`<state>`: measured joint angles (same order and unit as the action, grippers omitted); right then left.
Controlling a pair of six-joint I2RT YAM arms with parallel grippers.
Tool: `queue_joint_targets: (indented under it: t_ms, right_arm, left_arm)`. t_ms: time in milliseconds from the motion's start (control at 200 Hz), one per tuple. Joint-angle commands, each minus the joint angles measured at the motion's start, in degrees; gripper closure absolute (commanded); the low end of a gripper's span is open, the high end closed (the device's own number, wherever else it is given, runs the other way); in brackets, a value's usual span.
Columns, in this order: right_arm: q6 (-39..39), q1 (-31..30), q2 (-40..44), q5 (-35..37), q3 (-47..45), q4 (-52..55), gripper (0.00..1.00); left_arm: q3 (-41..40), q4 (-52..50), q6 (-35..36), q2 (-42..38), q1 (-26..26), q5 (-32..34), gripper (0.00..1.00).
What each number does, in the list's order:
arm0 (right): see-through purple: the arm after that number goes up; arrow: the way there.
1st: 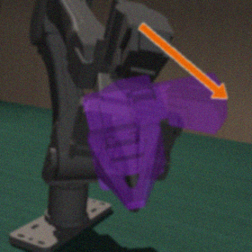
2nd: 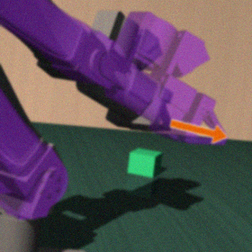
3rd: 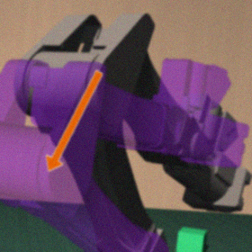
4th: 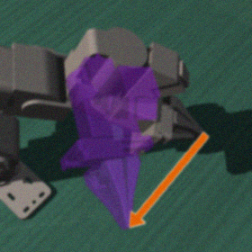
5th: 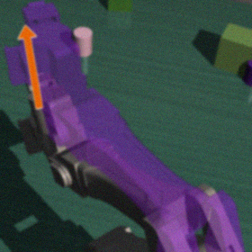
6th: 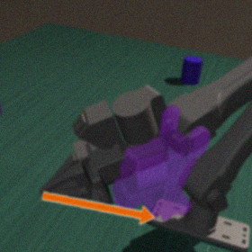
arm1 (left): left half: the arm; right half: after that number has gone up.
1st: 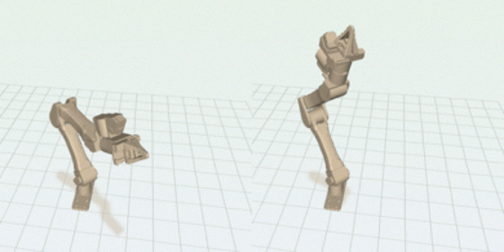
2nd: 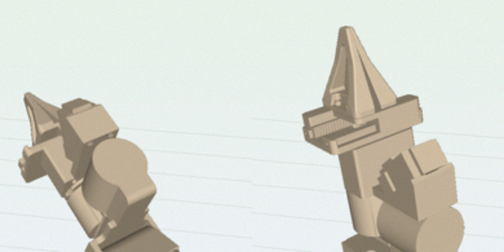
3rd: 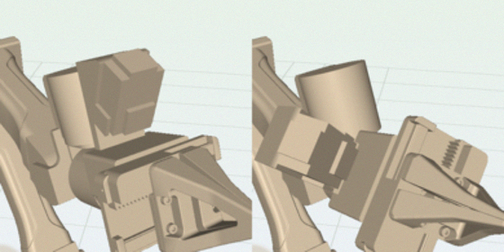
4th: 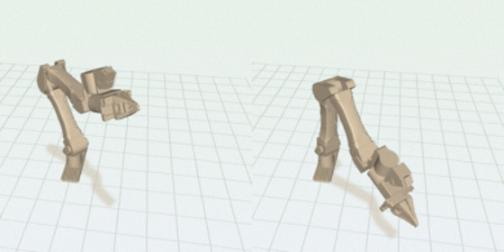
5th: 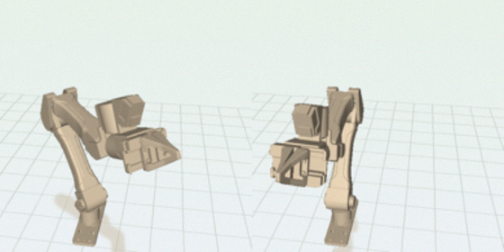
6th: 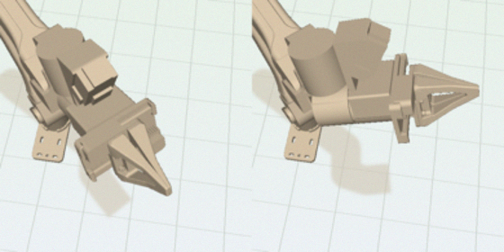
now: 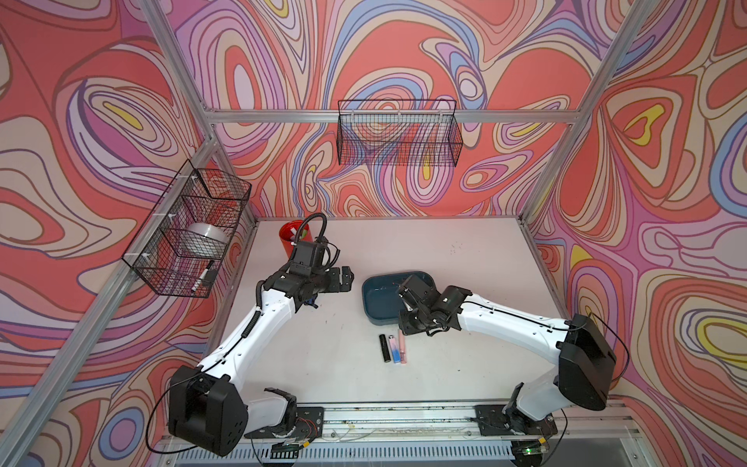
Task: Put the lipstick into the storage box
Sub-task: Pick up the lipstick at the center of the board.
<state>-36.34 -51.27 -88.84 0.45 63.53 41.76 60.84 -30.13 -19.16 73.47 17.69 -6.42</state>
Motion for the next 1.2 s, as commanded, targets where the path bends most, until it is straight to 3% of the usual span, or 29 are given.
queue_joint_targets:
  t_ms: [0,516,631,791,887,1072,1192]
  right_arm:
    - [-5.8,-1.2,1.7,1.2,-3.8,-2.4,0.65]
    - [-7.1,-3.0,-3.7,0.4,-7.5,-7.7,0.65]
    - [-6.7,-3.0,-5.1,0.1,-7.7,-8.6,0.66]
    - [-6.6,-3.0,-7.1,-0.1,-7.6,-9.6,0.66]
    - [-6.5,-3.0,-8.1,0.0,-7.5,-9.8,0.66]
    - [-6.8,-3.0,-8.9,1.0,-7.5,-9.9,0.69]
    - [-7.0,-3.0,-9.6,0.7,-7.8,-10.4,0.72]
  left_arm:
    - [-1.2,1.0,-0.9,-1.4,-0.2,-0.9,0.00]
    - [-14.2,3.4,-9.2,-10.2,0.6,-6.7,0.00]
    - [-18.1,7.6,-12.5,-11.8,1.8,-12.5,0.00]
    - [-19.1,7.4,-13.4,-11.9,5.4,-12.4,0.00]
    - [-19.8,6.6,-13.4,-13.1,5.9,-15.1,0.00]
    - [-21.4,5.0,-15.8,-17.7,6.8,-13.8,0.00]
    - [-24.0,5.9,-18.4,-19.0,6.8,-17.6,0.06]
